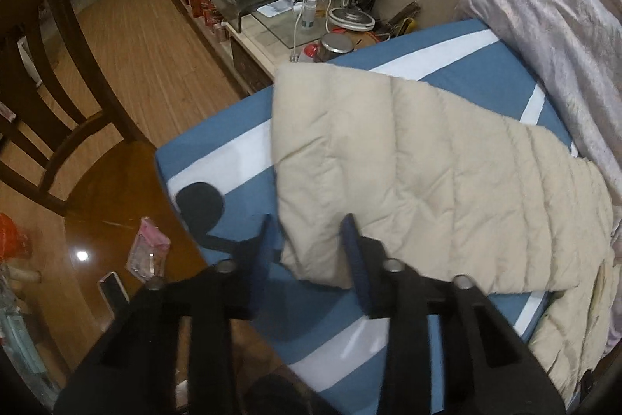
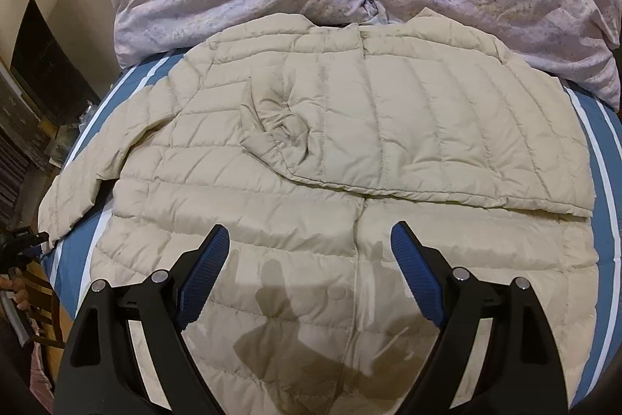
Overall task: Fold large clothes
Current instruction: 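Move the left gripper to the other sleeve lying on the sheet, then close the left gripper on the sleeve cuff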
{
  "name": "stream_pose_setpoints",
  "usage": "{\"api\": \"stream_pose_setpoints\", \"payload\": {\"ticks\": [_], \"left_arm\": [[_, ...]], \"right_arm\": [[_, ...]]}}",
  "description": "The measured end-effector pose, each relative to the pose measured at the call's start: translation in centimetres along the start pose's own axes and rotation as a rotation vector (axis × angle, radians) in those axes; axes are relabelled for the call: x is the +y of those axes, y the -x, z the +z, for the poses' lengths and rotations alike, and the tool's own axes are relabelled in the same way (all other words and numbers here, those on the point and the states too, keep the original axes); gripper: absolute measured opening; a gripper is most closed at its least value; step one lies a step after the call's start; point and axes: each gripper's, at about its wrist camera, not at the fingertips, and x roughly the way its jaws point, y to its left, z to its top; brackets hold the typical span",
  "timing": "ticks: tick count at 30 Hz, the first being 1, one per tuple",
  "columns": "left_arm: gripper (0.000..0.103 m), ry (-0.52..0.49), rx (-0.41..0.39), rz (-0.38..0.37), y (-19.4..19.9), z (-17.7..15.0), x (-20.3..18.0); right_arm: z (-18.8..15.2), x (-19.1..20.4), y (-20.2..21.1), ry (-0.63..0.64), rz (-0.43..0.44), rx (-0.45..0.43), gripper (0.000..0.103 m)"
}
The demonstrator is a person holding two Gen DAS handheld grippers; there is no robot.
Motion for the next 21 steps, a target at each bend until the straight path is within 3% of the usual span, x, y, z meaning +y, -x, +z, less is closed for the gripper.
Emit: {"api": "stream_pose_setpoints", "payload": {"ticks": [2, 5, 13, 16, 21], "left_arm": [[0.014, 0.033, -0.009, 0.0, -0.1, 0.1, -0.1], [0.005, 0.055, -0.018, -0.004, -0.2, 0.2, -0.4], [0.002, -0.025, -0.098, -0.013, 2.3, 1.3, -3.4], [0.002, -0.067, -0.137, -0.059, 4.2, 1.7, -6.0], [0.002, -0.164, -0.182, -0.202, 7.8, 1.5, -12.3]], "right_arm": [[-0.2, -0.3, 0.1, -0.007, -0.006, 0.001, 0.087], [-0.4, -0.9, 0.4, -0.017, -0.016, -0.001, 0.087], [-0.8, -3.4, 1.0, -0.062, -0.038, -0.009, 0.087], [-0.9, -4.2, 1.1, -0.079, -0.038, -0.009, 0.087], [-0.9, -5.3, 1.4, -0.102, -0.033, -0.018, 0.087]]}}
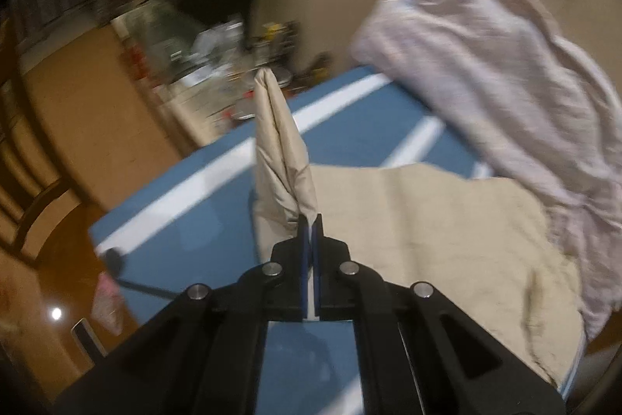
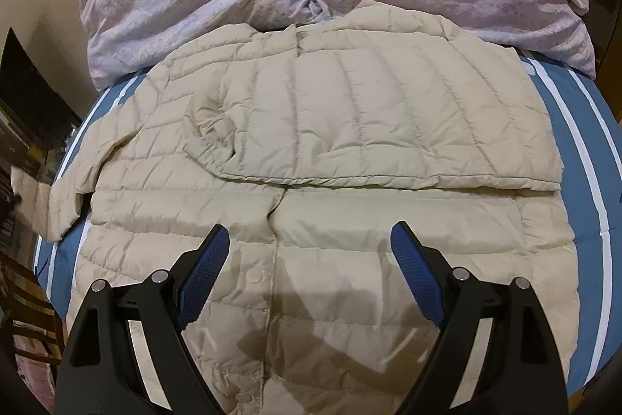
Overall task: Fold large clothes
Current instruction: 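Close the left gripper on the sleeve cuff, then fold the sleeve across the jacket back with the left gripper and release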
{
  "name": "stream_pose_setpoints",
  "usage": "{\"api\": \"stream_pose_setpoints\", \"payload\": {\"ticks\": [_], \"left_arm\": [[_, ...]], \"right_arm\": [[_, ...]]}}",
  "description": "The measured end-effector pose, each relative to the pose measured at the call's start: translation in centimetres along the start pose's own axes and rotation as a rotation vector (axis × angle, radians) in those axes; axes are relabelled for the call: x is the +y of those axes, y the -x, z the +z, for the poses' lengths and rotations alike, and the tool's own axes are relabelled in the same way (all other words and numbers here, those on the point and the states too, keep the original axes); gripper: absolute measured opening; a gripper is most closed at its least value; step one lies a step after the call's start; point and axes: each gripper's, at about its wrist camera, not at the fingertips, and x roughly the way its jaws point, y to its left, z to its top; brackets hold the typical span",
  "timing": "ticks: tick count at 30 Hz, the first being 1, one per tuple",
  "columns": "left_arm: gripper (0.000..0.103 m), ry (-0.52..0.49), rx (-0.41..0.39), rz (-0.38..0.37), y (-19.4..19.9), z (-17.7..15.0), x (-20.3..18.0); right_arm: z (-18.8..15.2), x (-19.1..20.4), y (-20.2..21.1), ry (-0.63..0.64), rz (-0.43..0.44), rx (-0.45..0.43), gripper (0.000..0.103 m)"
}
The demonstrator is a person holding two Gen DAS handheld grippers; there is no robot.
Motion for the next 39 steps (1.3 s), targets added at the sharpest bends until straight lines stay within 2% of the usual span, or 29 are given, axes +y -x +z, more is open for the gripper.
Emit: {"api": "stream_pose_setpoints", "payload": {"ticks": [4, 9, 17, 23, 35, 39], "left_arm": [[0.002, -0.107, -0.013, -0.131, 1.3, -0.2, -7.0], [0.002, -0.221, 0.028, -0.275, 1.7, -2.0, -15.5], [0.002, -0.382, 0.113, -0.406, 0.7, -6.9, -25.8], [0.002, -0.443, 0.163, -0.467, -0.1, -9.8, -30.0], [0.002, -0.492, 0.25, -0.588, 0.1, -13.8, -35.2], [0.002, -0.52, 0.294, -0.601, -0.5, -15.9, -36.6]], "right_arm": [[0.1, -1.1, 0.3, -0.025, 0.002, -0.013, 0.087], [0.1, -3.0, 0.6, -0.073, 0.004, -0.021, 0.087], [0.3, -5.5, 0.8, -0.128, -0.006, -0.029, 0.087], [0.4, -6.9, 0.6, -0.151, -0.01, -0.027, 0.087], [0.5, -9.0, 0.0, -0.19, -0.028, -0.022, 0.087], [0.5, -9.8, -0.1, -0.208, -0.036, -0.022, 0.087]]}}
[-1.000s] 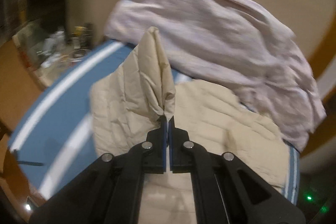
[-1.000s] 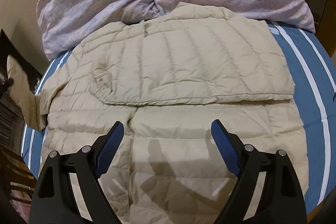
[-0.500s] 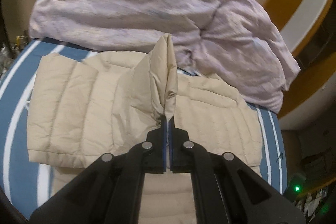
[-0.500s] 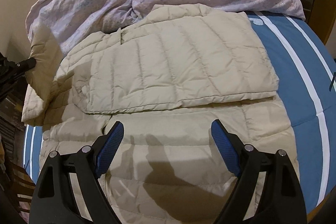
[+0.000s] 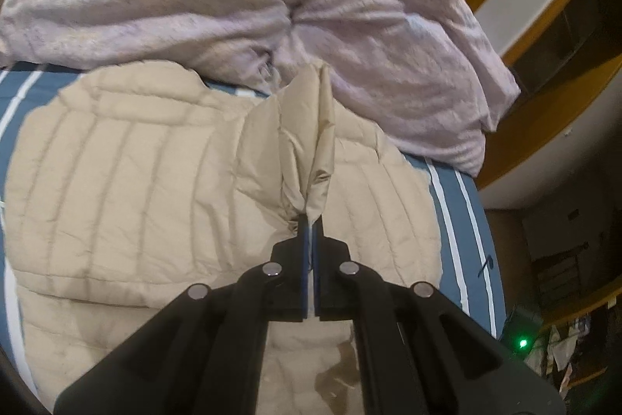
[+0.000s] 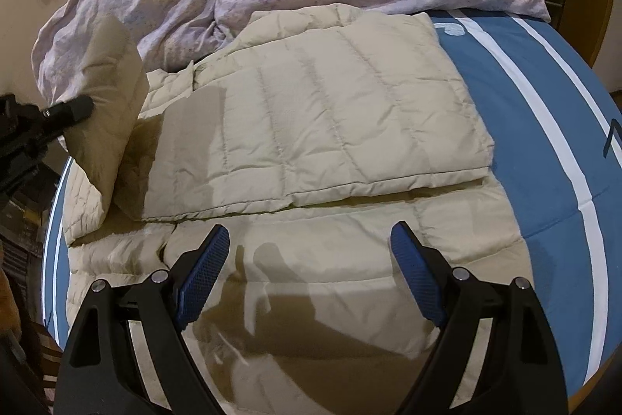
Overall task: Fold large clothes
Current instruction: 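Fold the sleeve across the jacket back with the left gripper and release, then grasp the side edge of the jacket with the right gripper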
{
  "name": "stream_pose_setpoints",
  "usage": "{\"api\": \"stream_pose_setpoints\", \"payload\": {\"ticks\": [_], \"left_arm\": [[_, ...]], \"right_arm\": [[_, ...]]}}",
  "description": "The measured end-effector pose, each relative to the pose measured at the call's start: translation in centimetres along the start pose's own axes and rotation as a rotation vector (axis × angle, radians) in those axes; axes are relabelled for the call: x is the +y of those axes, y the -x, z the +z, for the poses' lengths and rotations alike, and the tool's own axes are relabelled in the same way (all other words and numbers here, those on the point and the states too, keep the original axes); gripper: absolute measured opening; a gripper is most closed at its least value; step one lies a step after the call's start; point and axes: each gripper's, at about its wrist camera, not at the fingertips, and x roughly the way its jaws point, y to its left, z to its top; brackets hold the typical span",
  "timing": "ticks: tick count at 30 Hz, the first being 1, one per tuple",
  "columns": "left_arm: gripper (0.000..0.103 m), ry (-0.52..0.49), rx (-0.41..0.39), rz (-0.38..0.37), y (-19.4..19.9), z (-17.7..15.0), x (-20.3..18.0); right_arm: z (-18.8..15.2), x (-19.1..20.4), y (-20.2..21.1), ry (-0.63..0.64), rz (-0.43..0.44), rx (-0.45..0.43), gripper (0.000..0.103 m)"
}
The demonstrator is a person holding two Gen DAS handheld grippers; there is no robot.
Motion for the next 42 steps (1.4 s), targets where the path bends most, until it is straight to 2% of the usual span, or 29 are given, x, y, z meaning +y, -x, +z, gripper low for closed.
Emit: {"api": "stream_pose_setpoints", "payload": {"ticks": [6, 9, 10, 11, 13, 14, 16, 18, 22, 24, 30, 35, 36, 37, 39, 42], "left_arm": [[0.005, -0.025, 0.084, -0.037, -2.0, -1.5, -0.9], [0.026, -0.037, 0.099, -0.047, -2.0, -2.0, -0.9], [0.042, -0.039, 0.097, -0.041, -1.9, -2.1, -0.9], [0.052, -0.04, 0.092, -0.035, -1.6, -2.1, -0.8], [0.056, -0.049, 0.074, -0.032, -0.9, -2.1, -0.3], [0.057, -0.054, 0.069, -0.024, -0.6, -2.0, -0.1], [0.057, -0.073, 0.05, 0.019, -0.1, -1.8, 0.7], [0.057, -0.075, 0.042, 0.074, 0.2, -1.7, 2.1], [0.057, -0.021, 0.046, 0.162, 0.4, -1.7, 5.7], [0.057, -0.009, 0.046, 0.199, 0.6, -1.8, 7.0], [0.057, 0.012, 0.048, 0.281, 1.2, -2.5, 9.8], [0.057, 0.032, 0.055, 0.342, 1.3, -2.9, 11.8], [0.057, 0.035, 0.055, 0.352, 1.4, -3.0, 12.1], [0.057, 0.039, 0.056, 0.362, 1.5, -3.0, 12.5], [0.057, 0.044, 0.054, 0.383, 1.5, -2.9, 13.0], [0.057, 0.055, 0.051, 0.419, 1.6, -2.9, 14.0]], "right_arm": [[0.4, -0.7, -0.3, -0.025, -0.003, 0.0, 0.087], [0.8, -0.8, -0.2, -0.036, 0.008, -0.006, 0.087], [1.1, -0.8, -0.1, -0.04, 0.014, -0.011, 0.087], [1.3, -0.7, -0.1, -0.044, 0.021, -0.013, 0.087], [1.8, -0.5, 0.0, -0.056, 0.05, -0.016, 0.086], [2.1, -0.4, -0.1, -0.064, 0.069, -0.016, 0.086], [2.7, -0.1, -0.3, -0.081, 0.12, -0.007, 0.078], [3.3, 0.6, -0.8, -0.104, 0.199, 0.016, 0.072], [4.1, 2.6, -2.2, -0.132, 0.318, 0.064, 0.065], [4.3, 3.7, -3.0, -0.137, 0.347, 0.089, 0.063], [4.1, 5.6, -5.2, -0.133, 0.346, 0.151, 0.056], [3.9, 6.3, -6.4, -0.156, 0.347, 0.183, 0.041], [4.0, 6.3, -6.4, -0.164, 0.351, 0.183, 0.036], [4.0, 6.4, -6.4, -0.167, 0.348, 0.179, 0.025], [4.1, 6.5, -6.2, -0.151, 0.307, 0.165, 0.011], [3.9, 6.1, -5.9, -0.141, 0.319, 0.167, 0.008]]}}
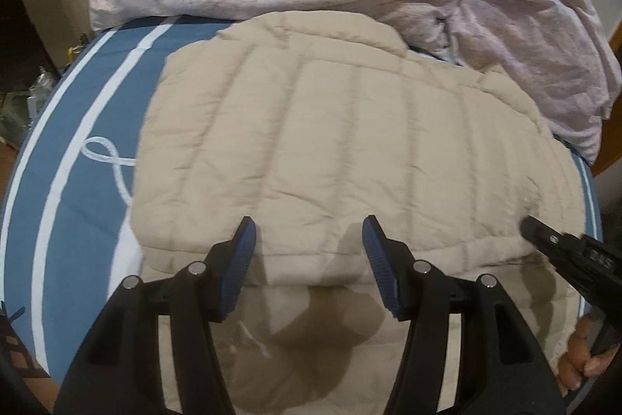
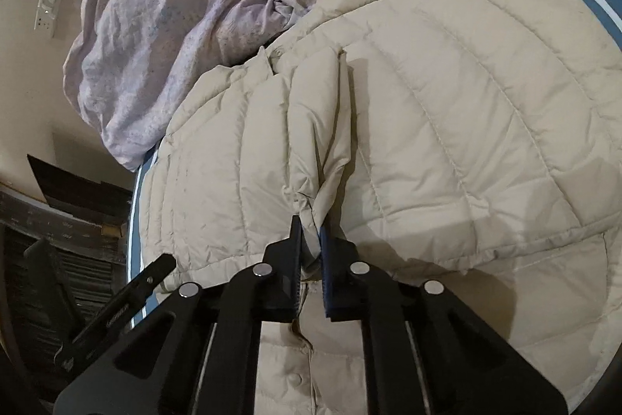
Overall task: Fold large clothes
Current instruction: 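Grasp the side edge of the jacket with the right gripper, then fold the side edge over toward the jacket center with the right gripper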
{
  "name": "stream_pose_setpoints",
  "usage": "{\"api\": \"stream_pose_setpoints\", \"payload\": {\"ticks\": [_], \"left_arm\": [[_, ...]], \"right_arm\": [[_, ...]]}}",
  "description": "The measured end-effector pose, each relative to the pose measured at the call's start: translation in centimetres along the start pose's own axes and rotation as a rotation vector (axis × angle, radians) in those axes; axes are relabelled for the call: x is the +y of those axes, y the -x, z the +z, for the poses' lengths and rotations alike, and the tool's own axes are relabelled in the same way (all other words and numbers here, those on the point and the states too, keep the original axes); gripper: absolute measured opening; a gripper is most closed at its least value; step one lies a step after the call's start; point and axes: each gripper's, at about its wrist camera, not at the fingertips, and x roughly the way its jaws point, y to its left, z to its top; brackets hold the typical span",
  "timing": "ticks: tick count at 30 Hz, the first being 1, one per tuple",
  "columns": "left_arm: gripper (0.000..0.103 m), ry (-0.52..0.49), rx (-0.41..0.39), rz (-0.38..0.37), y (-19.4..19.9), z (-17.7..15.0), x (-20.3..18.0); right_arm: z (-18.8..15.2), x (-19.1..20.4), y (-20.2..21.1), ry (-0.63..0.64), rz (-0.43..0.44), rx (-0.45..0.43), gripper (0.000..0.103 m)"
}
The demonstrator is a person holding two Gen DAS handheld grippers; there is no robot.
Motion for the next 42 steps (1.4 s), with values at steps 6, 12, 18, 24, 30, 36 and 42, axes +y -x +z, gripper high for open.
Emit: {"api": "stream_pose_setpoints", "payload": {"ticks": [6, 12, 18, 24, 30, 36, 42], "left_arm": [[0.057, 0.028, 0.005, 0.043, -0.8, -0.1, 1.8], [0.059, 0.024, 0.02, 0.06, -2.3, -0.5, 1.8], [0.058, 0.039, 0.015, 0.028, -1.6, -0.8, 2.2], [0.058, 0.057, -0.029, -0.046, 2.0, -2.7, 4.9], [0.058, 0.071, -0.057, -0.091, 5.4, -6.2, 9.1], [0.058, 0.052, -0.057, -0.084, 7.7, -11.1, 12.8], [0.058, 0.101, -0.038, -0.127, 8.4, -15.7, 15.7]], "right_arm": [[-1.0, -0.6, 0.8, 0.003, -0.009, -0.02, 0.006], [-1.1, -1.3, -1.2, -0.011, -0.078, 0.04, 0.006], [-0.8, -0.8, -0.8, 0.03, -0.092, 0.064, 0.01], [-1.6, -0.5, 3.4, 0.086, -0.077, -0.006, 0.058], [-4.1, -2.1, 7.8, 0.114, -0.116, -0.065, 0.058], [-7.6, -6.1, 11.6, 0.048, -0.158, -0.103, 0.058], [-12.7, -11.1, 15.6, -0.026, -0.229, -0.152, 0.058]]}}
